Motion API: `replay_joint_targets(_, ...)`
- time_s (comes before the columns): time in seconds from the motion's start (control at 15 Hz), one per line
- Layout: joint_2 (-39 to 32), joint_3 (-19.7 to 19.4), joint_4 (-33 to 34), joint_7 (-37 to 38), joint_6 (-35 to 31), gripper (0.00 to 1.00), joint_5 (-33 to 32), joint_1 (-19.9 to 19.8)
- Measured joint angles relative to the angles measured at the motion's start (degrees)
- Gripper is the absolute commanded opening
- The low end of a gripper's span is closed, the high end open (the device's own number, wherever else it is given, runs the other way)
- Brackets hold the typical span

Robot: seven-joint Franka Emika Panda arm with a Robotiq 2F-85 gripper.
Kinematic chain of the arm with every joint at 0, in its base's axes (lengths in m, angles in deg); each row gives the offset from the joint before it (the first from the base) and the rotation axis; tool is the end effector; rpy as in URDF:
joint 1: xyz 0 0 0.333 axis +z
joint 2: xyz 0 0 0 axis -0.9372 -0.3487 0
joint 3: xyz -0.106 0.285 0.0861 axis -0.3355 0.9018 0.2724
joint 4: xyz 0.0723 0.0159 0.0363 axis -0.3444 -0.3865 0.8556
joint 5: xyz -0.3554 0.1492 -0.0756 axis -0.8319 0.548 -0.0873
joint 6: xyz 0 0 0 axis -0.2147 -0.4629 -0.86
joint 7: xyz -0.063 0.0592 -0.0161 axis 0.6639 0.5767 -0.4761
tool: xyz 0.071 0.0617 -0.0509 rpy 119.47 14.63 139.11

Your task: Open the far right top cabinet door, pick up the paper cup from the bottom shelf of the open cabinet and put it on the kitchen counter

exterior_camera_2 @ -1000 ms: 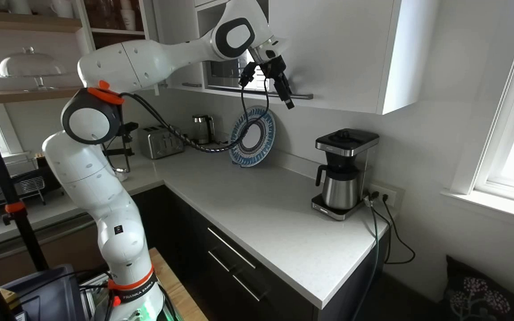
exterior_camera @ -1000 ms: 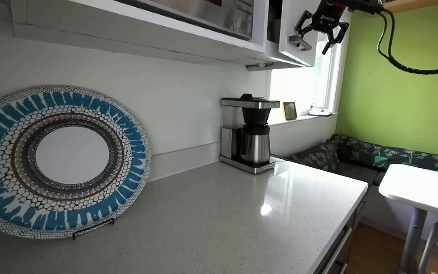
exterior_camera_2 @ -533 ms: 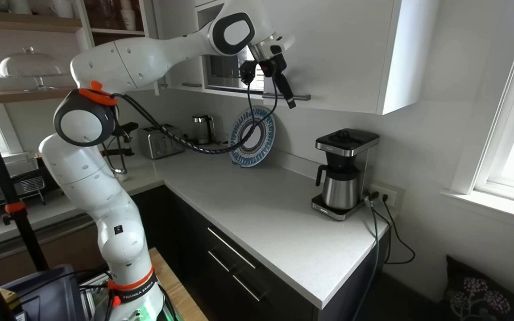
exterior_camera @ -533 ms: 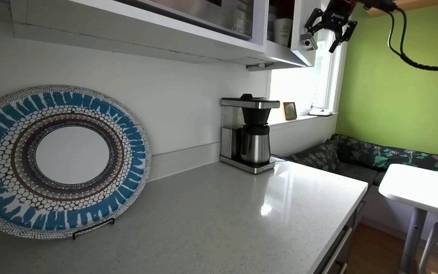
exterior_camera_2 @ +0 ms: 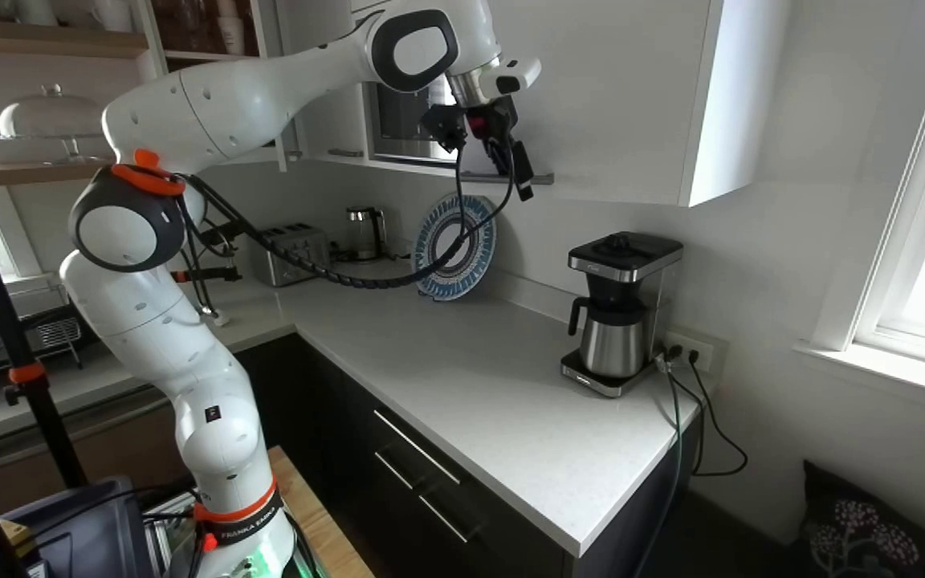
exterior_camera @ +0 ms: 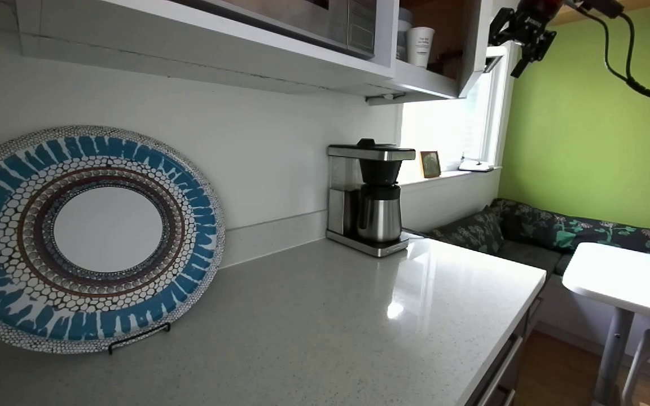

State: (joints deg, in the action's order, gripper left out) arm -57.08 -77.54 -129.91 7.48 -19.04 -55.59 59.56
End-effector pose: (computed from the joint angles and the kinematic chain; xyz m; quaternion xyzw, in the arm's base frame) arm 0.4034 -0.2097 0.7993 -0.9431 0.2307 -0.2359 0.0415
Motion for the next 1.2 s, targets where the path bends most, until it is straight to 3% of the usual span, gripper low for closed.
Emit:
replay_joint_targets(0.73,2.61,-7.30,-0.62,-3.26,5.87,1.00,1.94,-2.92)
replay_joint_targets(1.2,2.31,-11.13,-0.13,-8.49,6.08,1.00,3.78,-4.49)
